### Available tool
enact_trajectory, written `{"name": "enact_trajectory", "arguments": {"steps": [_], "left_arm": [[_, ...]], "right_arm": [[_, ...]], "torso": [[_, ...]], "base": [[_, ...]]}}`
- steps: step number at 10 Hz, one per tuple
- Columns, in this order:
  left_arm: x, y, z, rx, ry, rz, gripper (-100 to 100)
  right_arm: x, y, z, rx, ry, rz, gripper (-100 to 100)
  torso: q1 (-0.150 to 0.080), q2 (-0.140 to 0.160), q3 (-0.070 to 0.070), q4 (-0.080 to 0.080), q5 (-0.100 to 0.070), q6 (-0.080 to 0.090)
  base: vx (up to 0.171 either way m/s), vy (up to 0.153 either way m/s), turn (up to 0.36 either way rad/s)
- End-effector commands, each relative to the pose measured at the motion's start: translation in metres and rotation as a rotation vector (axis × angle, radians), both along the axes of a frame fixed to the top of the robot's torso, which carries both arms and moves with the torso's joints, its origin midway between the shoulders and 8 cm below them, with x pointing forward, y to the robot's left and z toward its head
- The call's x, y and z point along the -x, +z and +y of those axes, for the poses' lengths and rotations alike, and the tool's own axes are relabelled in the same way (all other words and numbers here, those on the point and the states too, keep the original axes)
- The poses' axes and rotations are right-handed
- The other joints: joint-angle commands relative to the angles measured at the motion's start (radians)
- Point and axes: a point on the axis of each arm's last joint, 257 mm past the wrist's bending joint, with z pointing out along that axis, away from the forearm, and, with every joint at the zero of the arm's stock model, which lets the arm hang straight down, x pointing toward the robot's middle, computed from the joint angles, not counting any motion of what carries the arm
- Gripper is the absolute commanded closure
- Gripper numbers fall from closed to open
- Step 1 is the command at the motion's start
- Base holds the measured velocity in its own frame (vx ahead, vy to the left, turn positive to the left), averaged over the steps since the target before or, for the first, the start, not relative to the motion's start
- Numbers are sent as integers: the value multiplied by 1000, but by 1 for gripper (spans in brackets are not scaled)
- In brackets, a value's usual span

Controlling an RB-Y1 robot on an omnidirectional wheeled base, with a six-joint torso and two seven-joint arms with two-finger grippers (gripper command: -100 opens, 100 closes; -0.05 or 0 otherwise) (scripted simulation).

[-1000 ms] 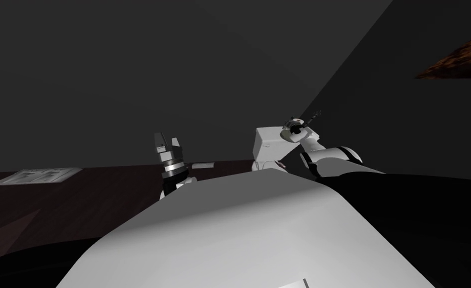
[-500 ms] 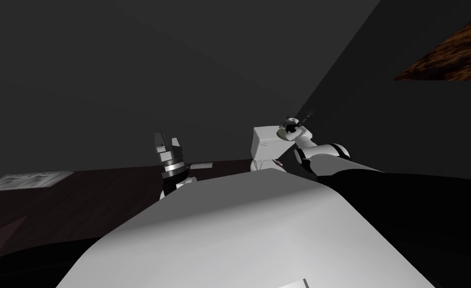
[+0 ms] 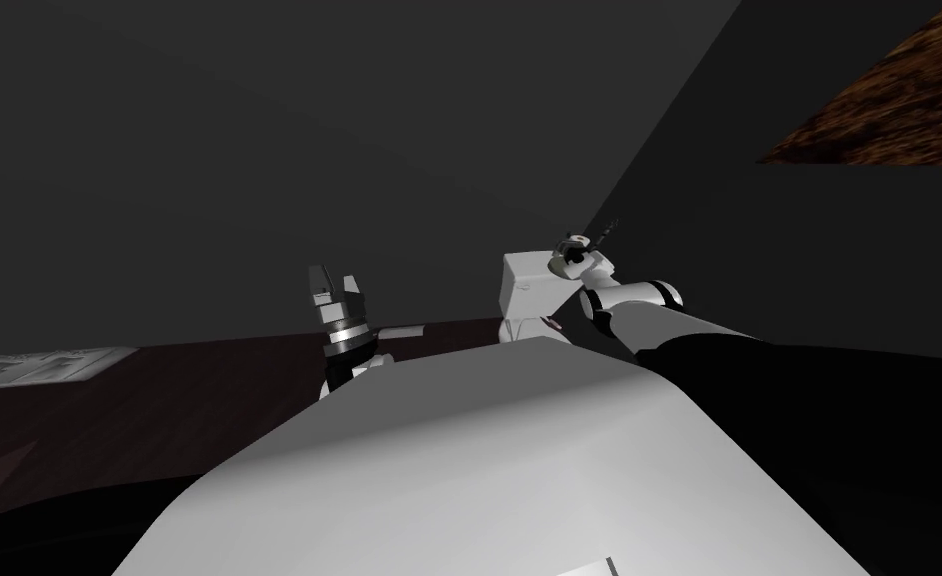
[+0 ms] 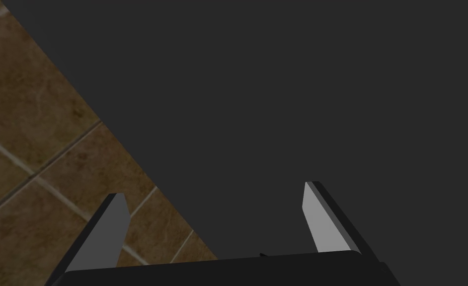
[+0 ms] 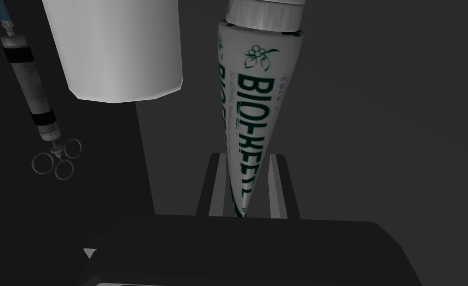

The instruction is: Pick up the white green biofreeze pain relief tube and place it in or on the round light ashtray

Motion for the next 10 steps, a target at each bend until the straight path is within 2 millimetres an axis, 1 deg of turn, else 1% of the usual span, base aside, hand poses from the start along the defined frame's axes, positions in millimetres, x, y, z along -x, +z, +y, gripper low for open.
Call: {"name": "enact_trajectory", "arguments": {"steps": [1, 3, 4, 5, 6, 8, 10], "left_arm": [[0, 0, 0, 0, 0, 0, 0], [0, 0, 0, 0, 0, 0, 0], [0, 0, 0, 0, 0, 0, 0], [0, 0, 0, 0, 0, 0, 0], [0, 0, 0, 0, 0, 0, 0], [0, 0, 0, 0, 0, 0, 0], [0, 0, 0, 0, 0, 0, 0]], "right_arm": [[-9, -4, 12, -2, 14, 6, 100], [-8, -1, 11, -1, 11, 4, 100], [-8, -1, 11, 0, 12, 4, 0], [-4, -12, 8, 1, 0, 29, 100], [-4, -12, 8, 1, 0, 29, 100], [0, -17, 3, 8, -14, 50, 100], [6, -21, -6, 22, -34, 75, 100]], "torso": [[0, 0, 0, 0, 0, 0], [0, 0, 0, -1, -1, 0], [0, -1, -1, -1, -1, 0], [0, -1, -1, -1, -1, 0], [1, 3, 0, -2, -3, -2], [2, 6, 0, -6, -7, -1], [-1, 6, -2, -10, -11, 0]], "base": [[-21, -13, -49], [-13, -8, -10], [0, 0, 0], [-100, -4, 112], [-124, 8, 79], [-122, 6, 102], [-140, 4, 111]]}}
